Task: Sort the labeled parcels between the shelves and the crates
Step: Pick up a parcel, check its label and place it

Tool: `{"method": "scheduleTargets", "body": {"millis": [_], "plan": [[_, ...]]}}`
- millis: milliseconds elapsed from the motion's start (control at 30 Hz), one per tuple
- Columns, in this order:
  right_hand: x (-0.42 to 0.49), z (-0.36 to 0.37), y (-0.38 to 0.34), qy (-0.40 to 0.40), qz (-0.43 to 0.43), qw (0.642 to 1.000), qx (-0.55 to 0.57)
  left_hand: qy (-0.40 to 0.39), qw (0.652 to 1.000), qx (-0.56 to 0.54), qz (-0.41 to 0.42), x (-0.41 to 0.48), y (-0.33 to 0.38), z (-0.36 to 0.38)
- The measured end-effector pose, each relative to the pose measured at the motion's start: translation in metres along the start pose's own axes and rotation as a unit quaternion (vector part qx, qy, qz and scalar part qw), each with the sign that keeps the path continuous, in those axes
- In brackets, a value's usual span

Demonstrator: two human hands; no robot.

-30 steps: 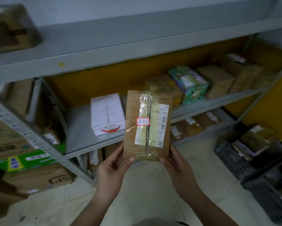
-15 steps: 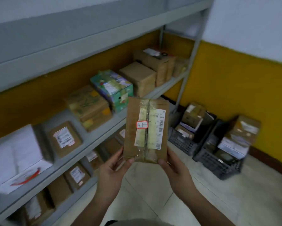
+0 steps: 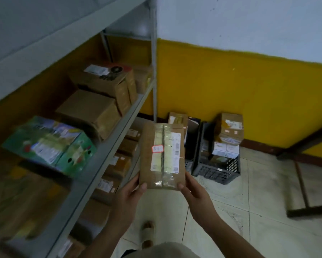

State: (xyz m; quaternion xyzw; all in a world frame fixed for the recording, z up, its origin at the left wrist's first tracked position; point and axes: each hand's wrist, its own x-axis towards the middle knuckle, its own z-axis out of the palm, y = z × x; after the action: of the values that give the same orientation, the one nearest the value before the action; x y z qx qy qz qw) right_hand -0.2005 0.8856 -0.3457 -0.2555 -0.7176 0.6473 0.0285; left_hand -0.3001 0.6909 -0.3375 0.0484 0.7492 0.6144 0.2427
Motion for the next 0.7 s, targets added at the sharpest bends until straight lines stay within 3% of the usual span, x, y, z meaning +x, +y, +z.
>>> {"method": "scheduleTargets", "body": {"millis": [367,533,700], "plan": [[0.122,-0.005,0.007,0.099,0.110,0.989,0.022,-0.123,0.985,0.104,-0.063,0.182,0.022,0.018],[0.198,-0.049,0.018,0.131,0.166,0.977,0.031,-0.170,0.967,0.110,-0.153,0.268,0.020,0.072],[0.306,-0.108,0.054,0.137,0.229,0.962,0.064,-0.169,0.955,0.134,-0.204,0.369,0.010,0.147]]}}
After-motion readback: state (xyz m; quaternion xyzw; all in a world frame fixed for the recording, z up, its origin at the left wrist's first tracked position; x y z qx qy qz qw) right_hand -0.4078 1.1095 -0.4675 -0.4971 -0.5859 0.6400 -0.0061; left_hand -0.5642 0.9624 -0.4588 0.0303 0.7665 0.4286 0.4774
